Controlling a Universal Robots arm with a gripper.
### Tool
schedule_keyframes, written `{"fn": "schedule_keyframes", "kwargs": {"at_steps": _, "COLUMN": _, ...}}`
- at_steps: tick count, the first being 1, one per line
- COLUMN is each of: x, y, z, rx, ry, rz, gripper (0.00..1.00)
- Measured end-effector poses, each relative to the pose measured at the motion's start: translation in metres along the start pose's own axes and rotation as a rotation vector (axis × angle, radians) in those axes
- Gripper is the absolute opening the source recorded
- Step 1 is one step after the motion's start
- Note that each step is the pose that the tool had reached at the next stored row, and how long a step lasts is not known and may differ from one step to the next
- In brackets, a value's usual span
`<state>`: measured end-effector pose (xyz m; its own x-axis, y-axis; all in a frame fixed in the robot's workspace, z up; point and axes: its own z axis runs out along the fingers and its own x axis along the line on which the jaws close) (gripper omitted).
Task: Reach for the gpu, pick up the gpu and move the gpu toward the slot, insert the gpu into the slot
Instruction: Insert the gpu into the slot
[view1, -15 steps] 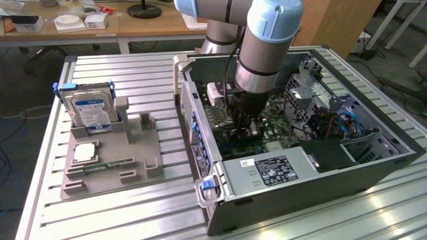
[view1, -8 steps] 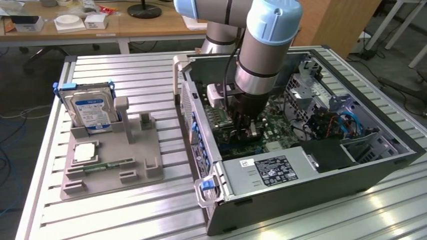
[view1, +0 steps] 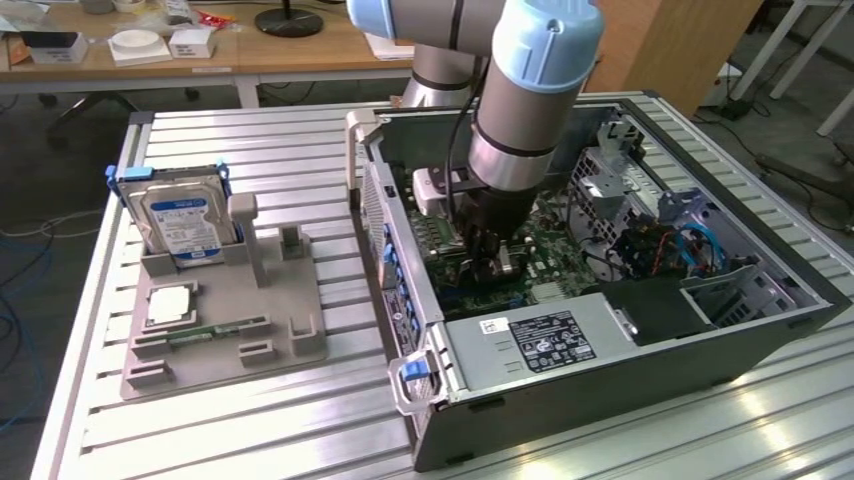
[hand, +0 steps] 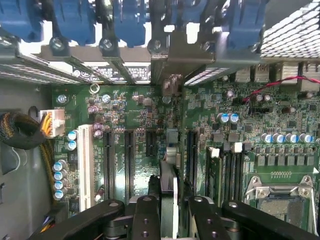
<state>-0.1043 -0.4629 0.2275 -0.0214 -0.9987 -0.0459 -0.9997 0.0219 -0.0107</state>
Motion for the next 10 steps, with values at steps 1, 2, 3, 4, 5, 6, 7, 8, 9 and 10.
{"fn": "schedule_keyframes", "kwargs": {"at_steps": 1, "x": 0.0, "y": 0.0, "z": -0.0002, "rx": 0.0002, "ry": 0.0008, "rz": 0.0, "gripper": 0.28}}
{"fn": "schedule_keyframes", "kwargs": {"at_steps": 2, "x": 0.0, "y": -0.0001, "z": -0.0013, "rx": -0.0003, "ry": 0.0019, "rz": 0.0, "gripper": 0.28}}
{"fn": "schedule_keyframes", "kwargs": {"at_steps": 3, "x": 0.0, "y": -0.0003, "z": -0.0026, "rx": -0.0006, "ry": 0.0021, "rz": -0.001, "gripper": 0.33}}
{"fn": "schedule_keyframes", "kwargs": {"at_steps": 4, "x": 0.0, "y": -0.0002, "z": -0.0046, "rx": -0.0009, "ry": 0.0022, "rz": -0.001, "gripper": 0.33}}
{"fn": "schedule_keyframes", "kwargs": {"at_steps": 5, "x": 0.0, "y": -0.0003, "z": -0.0076, "rx": -0.0006, "ry": 0.0023, "rz": -0.001, "gripper": 0.33}}
{"fn": "schedule_keyframes", "kwargs": {"at_steps": 6, "x": 0.0, "y": -0.0004, "z": -0.0108, "rx": -0.0006, "ry": 0.0024, "rz": -0.001, "gripper": 0.33}}
{"fn": "schedule_keyframes", "kwargs": {"at_steps": 7, "x": 0.0, "y": -0.0004, "z": -0.014, "rx": -0.0005, "ry": 0.0024, "rz": -0.001, "gripper": 0.33}}
{"fn": "schedule_keyframes", "kwargs": {"at_steps": 8, "x": 0.0, "y": -0.0004, "z": -0.017, "rx": -0.0005, "ry": 0.0023, "rz": -0.001, "gripper": 0.33}}
{"fn": "schedule_keyframes", "kwargs": {"at_steps": 9, "x": -0.001, "y": -0.0005, "z": -0.02, "rx": -0.0005, "ry": 0.0023, "rz": -0.001, "gripper": 0.33}}
{"fn": "schedule_keyframes", "kwargs": {"at_steps": 10, "x": -0.001, "y": -0.0005, "z": -0.0228, "rx": -0.0005, "ry": 0.0023, "rz": -0.001, "gripper": 0.33}}
